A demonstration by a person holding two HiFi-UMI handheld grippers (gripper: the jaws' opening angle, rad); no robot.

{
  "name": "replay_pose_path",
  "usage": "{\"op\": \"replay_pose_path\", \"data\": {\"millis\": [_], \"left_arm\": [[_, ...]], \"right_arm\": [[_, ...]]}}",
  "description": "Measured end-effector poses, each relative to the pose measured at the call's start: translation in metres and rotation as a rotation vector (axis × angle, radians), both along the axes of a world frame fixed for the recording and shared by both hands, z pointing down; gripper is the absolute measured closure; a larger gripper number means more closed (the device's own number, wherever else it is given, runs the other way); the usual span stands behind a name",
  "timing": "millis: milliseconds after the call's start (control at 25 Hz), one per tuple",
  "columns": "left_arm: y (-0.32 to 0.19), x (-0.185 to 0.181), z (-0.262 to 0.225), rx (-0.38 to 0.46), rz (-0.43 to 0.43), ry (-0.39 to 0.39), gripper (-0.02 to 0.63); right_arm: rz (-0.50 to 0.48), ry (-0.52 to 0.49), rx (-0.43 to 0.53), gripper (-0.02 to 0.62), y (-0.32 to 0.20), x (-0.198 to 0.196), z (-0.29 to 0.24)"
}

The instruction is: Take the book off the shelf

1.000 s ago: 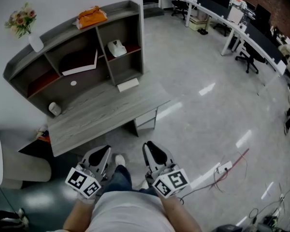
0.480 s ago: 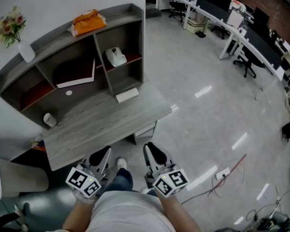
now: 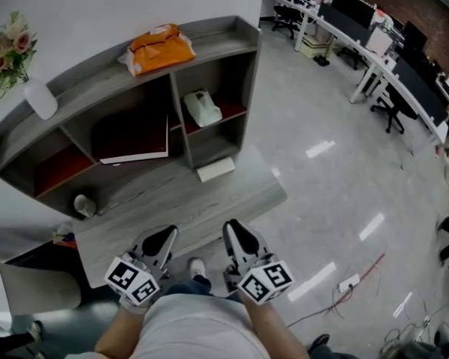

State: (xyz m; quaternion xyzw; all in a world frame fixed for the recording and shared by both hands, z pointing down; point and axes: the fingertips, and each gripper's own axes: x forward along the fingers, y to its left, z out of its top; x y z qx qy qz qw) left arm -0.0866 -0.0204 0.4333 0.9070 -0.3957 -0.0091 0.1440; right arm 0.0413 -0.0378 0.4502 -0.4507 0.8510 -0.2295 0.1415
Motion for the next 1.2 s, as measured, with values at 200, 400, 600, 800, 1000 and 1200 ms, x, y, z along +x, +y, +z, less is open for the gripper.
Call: {"op": "replay_pose_path", "data": {"millis": [200,400,600,800,1000,1200], "left_arm": [[-0.041,-0.039,0.002,-0.025,-0.017,0.071,0.59],[-0.073,-0.075,0.006,-0.094,-0.065,0.217,0.589],[-0.098,-0.097,0.011,-0.165,-0.112,0.374,0.588],[-0.128,-0.111,0.016,-0.244,-0.186,0.568,0.535],[-0.158,-0.116,0.031,-0.327,-0.282,0.764,0.381],[-0.184,-0.114,0.026,-0.32,-0.346,0.874,0.298]], "right_arm": [[-0.013,-0.024,-0.016,0.534,-0.046,-0.044,0.002],[-0.019,-0.061,-0.042,0.534,-0.073,-0.072,0.004],[-0.058,-0.081,-0.062,0.534,-0.094,-0.093,0.005],[-0.127,-0.079,-0.063,0.535,-0.113,-0.11,-0.004],[-0.207,-0.039,-0.062,0.534,-0.125,-0.115,-0.012],[-0.248,-0.007,-0.068,0.534,-0.139,-0.105,-0.017]]}}
